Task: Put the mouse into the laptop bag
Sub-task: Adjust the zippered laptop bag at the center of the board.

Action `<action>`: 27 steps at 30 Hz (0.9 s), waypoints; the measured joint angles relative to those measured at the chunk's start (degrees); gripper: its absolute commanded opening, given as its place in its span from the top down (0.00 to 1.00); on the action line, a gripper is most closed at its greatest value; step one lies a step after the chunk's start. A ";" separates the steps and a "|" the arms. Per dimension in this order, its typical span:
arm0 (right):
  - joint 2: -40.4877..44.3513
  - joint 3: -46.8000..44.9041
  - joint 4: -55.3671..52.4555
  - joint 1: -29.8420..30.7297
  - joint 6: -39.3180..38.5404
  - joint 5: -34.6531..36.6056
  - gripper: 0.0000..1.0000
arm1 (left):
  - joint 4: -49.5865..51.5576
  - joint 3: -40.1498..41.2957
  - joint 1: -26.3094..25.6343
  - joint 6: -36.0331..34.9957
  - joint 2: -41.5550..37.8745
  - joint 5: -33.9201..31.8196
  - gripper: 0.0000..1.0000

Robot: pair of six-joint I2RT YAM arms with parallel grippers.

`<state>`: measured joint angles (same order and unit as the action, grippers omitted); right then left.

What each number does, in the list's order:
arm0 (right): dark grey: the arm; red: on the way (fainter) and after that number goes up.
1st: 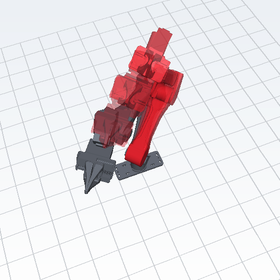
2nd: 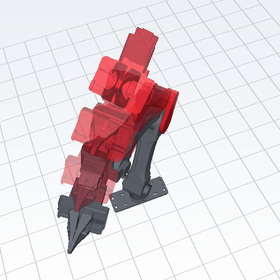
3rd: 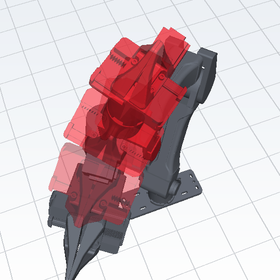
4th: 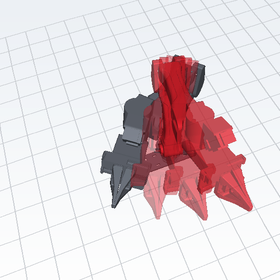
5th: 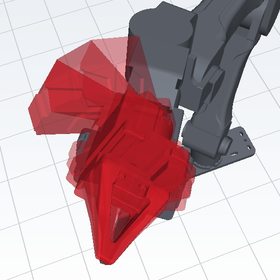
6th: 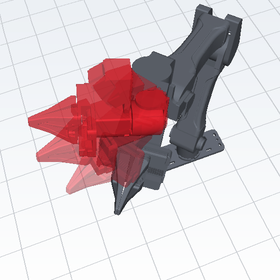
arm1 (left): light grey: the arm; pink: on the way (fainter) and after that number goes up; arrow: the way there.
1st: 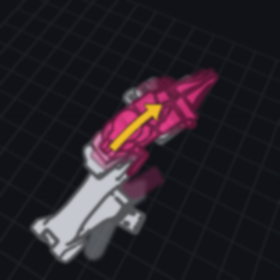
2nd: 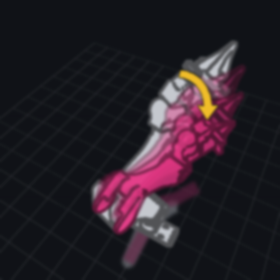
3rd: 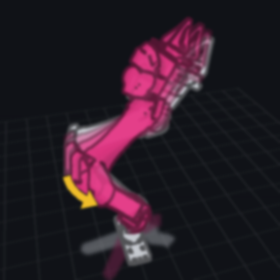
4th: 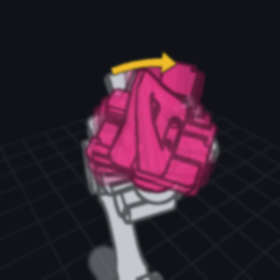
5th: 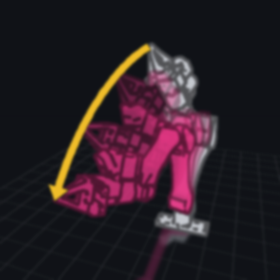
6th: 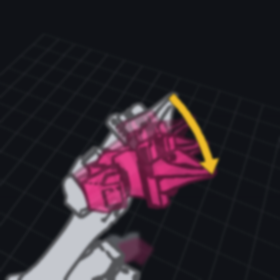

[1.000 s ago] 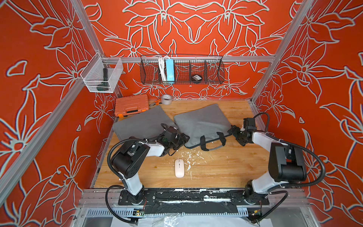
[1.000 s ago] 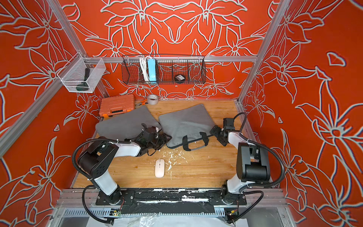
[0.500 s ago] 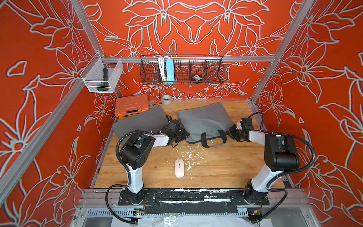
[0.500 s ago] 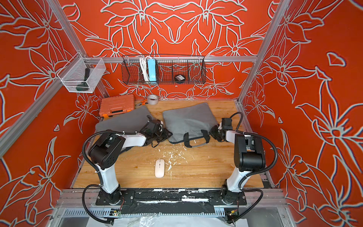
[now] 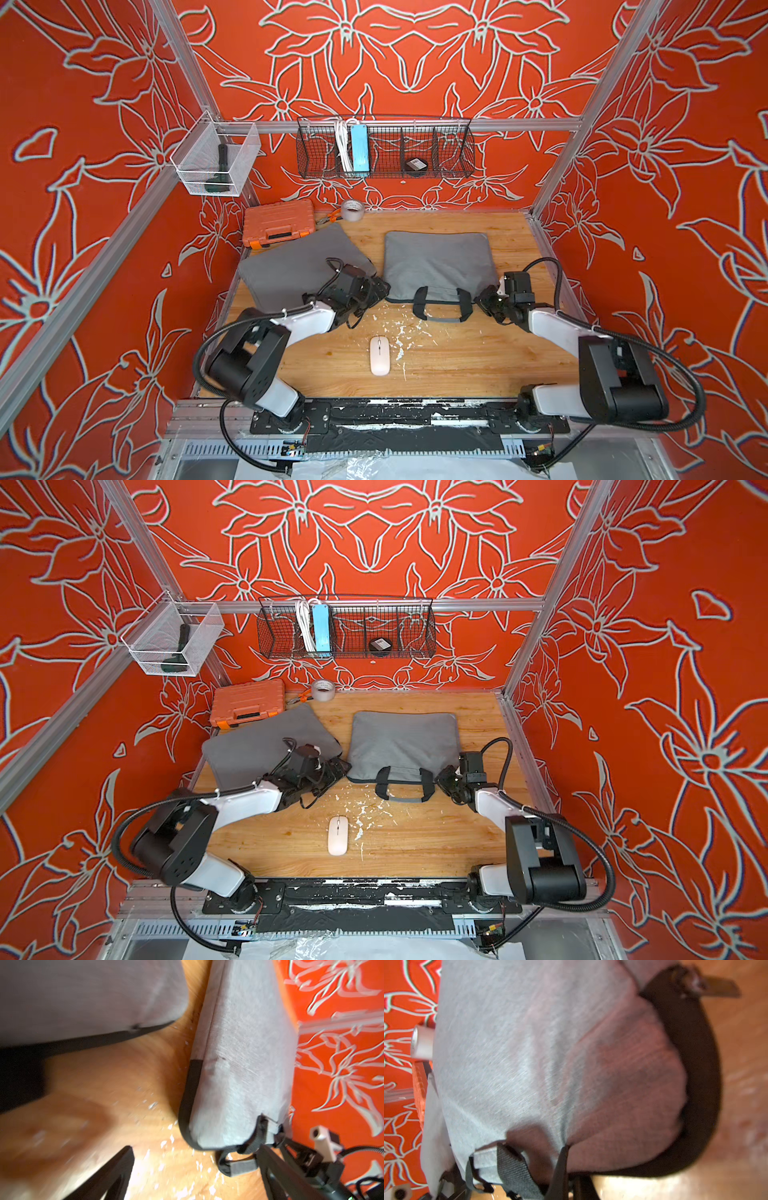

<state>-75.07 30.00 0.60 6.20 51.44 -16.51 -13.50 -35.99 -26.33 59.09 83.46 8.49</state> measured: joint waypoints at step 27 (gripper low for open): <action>21.35 -0.81 -15.98 19.87 -2.69 18.58 0.21 | 9.94 -35.06 1.70 -19.08 32.72 8.37 0.83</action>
<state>-53.71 29.19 -15.38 26.06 48.75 2.07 -3.55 -71.05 -24.62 40.01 116.18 16.86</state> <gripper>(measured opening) 0.787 0.123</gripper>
